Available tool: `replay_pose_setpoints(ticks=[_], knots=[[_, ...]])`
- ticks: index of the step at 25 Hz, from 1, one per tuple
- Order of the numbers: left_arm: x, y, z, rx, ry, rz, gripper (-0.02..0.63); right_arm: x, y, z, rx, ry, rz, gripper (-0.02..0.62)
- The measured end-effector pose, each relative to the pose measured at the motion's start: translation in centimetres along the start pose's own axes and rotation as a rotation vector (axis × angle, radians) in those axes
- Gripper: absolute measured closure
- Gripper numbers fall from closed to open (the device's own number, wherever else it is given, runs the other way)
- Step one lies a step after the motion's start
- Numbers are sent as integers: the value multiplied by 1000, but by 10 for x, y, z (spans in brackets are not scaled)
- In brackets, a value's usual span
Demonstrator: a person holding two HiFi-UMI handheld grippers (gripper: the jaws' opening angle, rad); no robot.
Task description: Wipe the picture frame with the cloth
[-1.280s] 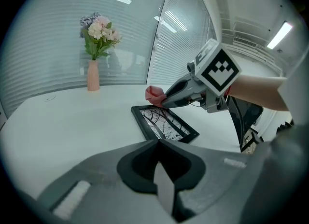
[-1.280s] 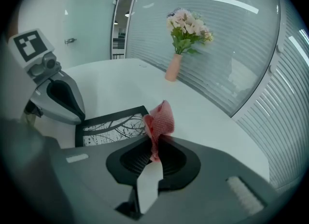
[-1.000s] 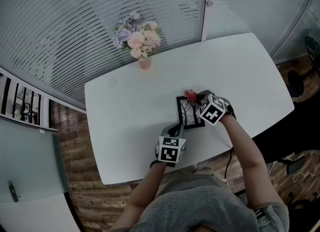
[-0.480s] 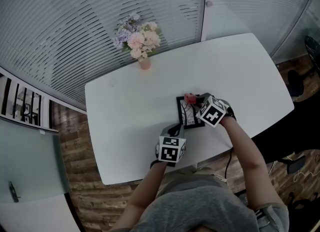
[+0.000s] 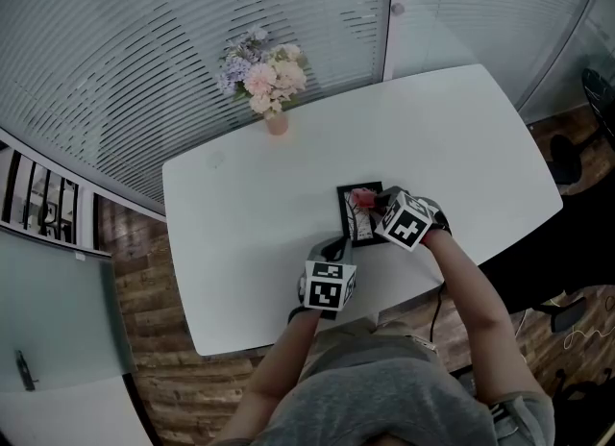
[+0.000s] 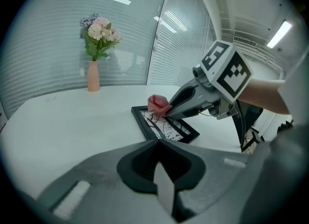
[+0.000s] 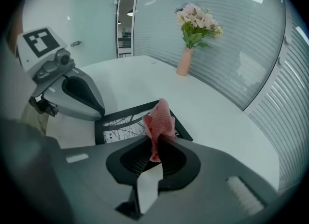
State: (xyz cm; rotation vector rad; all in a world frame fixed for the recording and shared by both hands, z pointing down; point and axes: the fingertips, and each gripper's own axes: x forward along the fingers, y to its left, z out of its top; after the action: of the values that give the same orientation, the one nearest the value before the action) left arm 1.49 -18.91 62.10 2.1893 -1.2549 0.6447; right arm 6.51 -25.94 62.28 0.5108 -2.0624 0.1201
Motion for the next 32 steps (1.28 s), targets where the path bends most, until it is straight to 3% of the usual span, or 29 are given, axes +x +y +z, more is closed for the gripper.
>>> replay_pose_setpoints(ticks=[32], knots=[[1, 0, 0, 28, -14, 27, 603, -24, 59, -25, -42, 75, 155, 552]])
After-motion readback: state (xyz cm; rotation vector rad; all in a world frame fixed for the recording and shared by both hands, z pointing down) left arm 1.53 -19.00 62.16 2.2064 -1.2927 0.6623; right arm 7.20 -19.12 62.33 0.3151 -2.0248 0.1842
